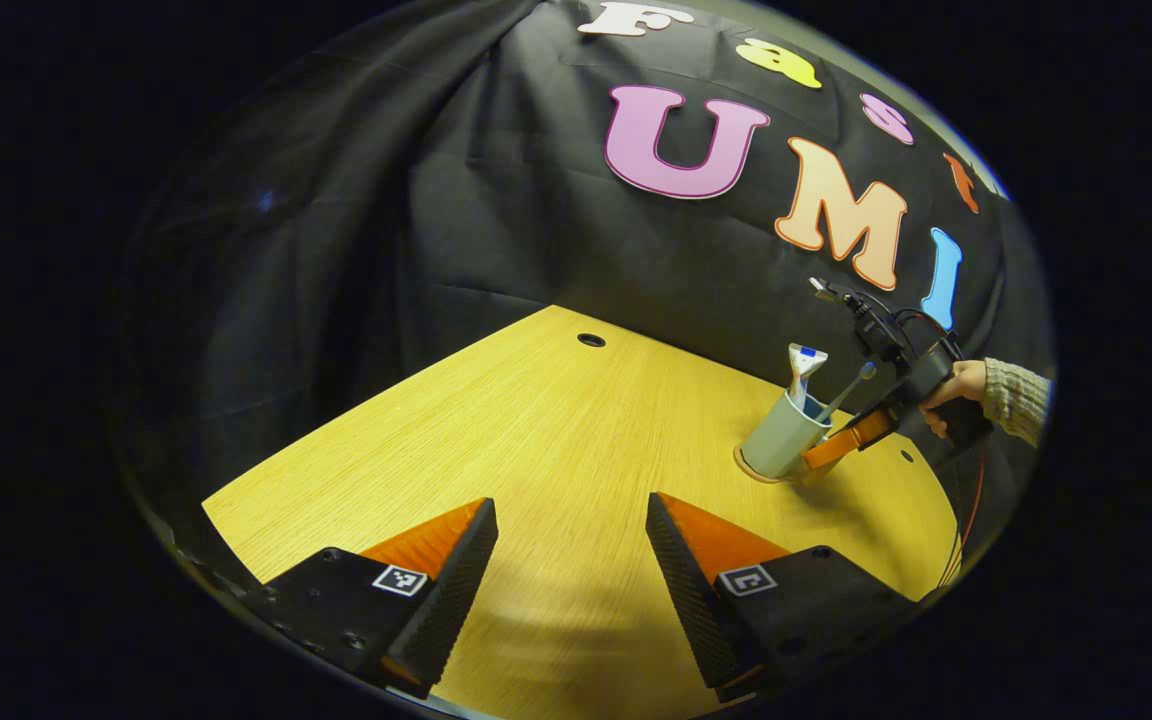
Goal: Put the toothbrush and toothpaste on the desktop into the cup, then pick up the cup and place it on the coaster on the desktop.
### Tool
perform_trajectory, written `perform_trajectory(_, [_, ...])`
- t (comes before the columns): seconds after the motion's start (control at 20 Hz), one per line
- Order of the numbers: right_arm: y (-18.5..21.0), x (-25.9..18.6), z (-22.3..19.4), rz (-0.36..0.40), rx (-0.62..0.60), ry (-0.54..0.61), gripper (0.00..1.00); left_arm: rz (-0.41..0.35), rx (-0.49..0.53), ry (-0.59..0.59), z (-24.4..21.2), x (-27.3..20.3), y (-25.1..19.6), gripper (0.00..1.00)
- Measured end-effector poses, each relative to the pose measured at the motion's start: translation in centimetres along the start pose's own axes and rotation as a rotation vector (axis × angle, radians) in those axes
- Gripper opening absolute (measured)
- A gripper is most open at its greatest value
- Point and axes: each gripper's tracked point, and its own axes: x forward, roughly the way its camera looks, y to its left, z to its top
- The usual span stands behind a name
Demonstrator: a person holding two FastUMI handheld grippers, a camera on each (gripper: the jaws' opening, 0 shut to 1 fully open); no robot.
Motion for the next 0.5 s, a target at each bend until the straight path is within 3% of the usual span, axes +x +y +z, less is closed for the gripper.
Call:
perform_trajectory(0.35, [-0.3, -3.0, 0.6, 0.007, -0.013, -0.101, 0.33, -0.036, -0.007, 0.012, -0.4, -0.2, -1.3, 0.89])
perform_trajectory(0.4, [-0.1, -3.9, 0.8, 0.01, -0.022, -0.131, 0.43, -0.04, 0.001, 0.011, -0.2, -0.3, -1.5, 0.89])
perform_trajectory(0.5, [-0.1, -6.0, 0.5, 0.009, -0.038, -0.199, 0.81, -0.057, 0.033, 0.003, 0.2, -0.4, -2.4, 0.9])
